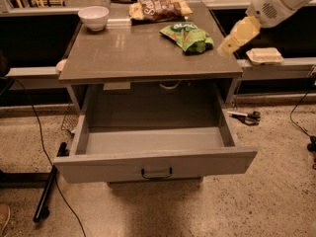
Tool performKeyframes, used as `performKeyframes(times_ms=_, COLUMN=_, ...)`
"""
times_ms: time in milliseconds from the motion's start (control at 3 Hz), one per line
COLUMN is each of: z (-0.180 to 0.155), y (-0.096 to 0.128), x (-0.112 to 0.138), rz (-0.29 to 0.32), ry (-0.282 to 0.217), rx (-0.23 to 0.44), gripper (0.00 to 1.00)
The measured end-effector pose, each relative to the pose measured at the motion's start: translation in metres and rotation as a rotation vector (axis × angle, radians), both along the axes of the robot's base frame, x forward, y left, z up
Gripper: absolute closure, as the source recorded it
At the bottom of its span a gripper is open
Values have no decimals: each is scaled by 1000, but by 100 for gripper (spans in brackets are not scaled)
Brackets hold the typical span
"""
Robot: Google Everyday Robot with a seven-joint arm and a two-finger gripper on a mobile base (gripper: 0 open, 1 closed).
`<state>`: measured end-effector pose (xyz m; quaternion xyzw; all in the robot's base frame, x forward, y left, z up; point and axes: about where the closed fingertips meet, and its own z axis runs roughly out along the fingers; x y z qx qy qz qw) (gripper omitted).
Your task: Place green rice chip bag into top drawer
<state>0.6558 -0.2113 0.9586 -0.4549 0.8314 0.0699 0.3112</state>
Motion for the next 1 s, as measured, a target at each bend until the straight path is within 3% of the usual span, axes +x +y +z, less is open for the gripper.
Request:
performKeyframes(times_ms=333, z=-18, y=15, x=51, rz=-37, ry=-17, rx=108, gripper=0)
performKeyframes(times_ms=667, z=-33, y=35, x=80, rz=-3, ry=-40, rx=152, gripper=0)
performKeyframes(times_ms=1000, z=-36, y=35, x=83, rz=-1, ry=-41, rx=153, gripper=0)
